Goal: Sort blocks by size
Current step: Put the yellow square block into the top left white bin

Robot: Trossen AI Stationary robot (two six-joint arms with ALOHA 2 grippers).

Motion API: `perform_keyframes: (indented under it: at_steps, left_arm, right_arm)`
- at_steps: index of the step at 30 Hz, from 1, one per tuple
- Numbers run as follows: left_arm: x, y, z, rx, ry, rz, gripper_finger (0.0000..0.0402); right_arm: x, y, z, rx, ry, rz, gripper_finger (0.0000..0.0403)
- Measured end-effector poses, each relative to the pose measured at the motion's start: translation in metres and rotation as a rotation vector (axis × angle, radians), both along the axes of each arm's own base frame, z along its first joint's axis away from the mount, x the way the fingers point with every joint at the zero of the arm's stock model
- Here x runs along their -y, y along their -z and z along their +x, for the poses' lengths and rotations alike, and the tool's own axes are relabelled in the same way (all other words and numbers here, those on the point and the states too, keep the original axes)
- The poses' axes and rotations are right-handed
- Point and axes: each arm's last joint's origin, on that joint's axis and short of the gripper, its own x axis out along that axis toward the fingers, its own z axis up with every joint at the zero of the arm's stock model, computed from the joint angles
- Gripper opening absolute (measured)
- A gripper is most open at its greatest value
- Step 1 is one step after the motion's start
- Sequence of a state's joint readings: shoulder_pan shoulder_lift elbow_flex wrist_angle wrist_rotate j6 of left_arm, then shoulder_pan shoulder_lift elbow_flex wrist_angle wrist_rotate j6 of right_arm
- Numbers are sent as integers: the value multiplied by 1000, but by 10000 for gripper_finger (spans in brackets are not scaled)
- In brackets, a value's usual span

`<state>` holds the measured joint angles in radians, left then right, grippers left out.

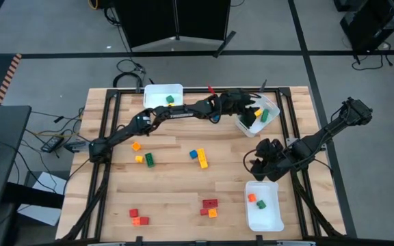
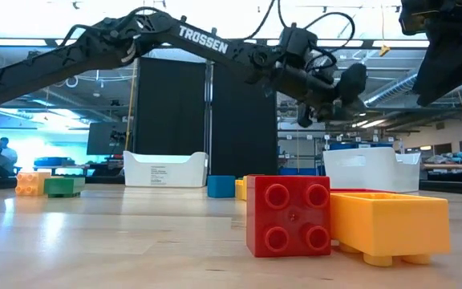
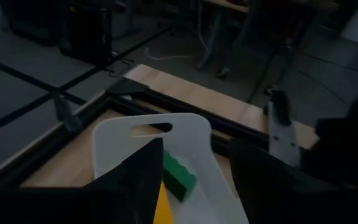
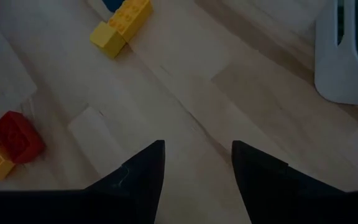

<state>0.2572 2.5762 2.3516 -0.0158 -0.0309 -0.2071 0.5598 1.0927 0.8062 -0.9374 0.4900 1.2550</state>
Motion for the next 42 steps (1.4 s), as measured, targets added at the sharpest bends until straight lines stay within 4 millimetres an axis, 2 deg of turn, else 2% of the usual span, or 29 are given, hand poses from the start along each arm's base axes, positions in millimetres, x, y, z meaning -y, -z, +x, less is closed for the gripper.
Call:
perform_keyframes:
  at_steps: [4, 11, 16, 22, 25, 28, 37, 42]
  left_arm:
    - [4, -26, -13, -83, 50, 59, 191]
    - [11, -82, -52, -272, 88, 95, 191]
    - [22, -101, -75, -385, 192, 101, 191]
    - [34, -85, -98, -496, 241, 44, 191]
    - [52, -83, -119, -469, 221, 78, 191]
    - [69, -75, -150, -431, 161, 79, 191]
    - [120, -51, -267, -371, 52, 19, 191]
    - [141, -45, -318, -310, -32, -17, 191]
  right_arm:
    - [1, 0, 0, 7, 7, -11, 199]
    - [2, -1, 1, 17, 15, -17, 197]
    - [3, -1, 2, 28, 25, -27, 199]
    - [5, -2, 6, 55, 47, -12, 197]
    - [5, -3, 9, 77, 55, 5, 198]
    - [3, -4, 11, 106, 53, 26, 199]
    - [-1, -9, 18, 191, 52, 80, 199]
    - [2, -9, 20, 179, 28, 44, 200]
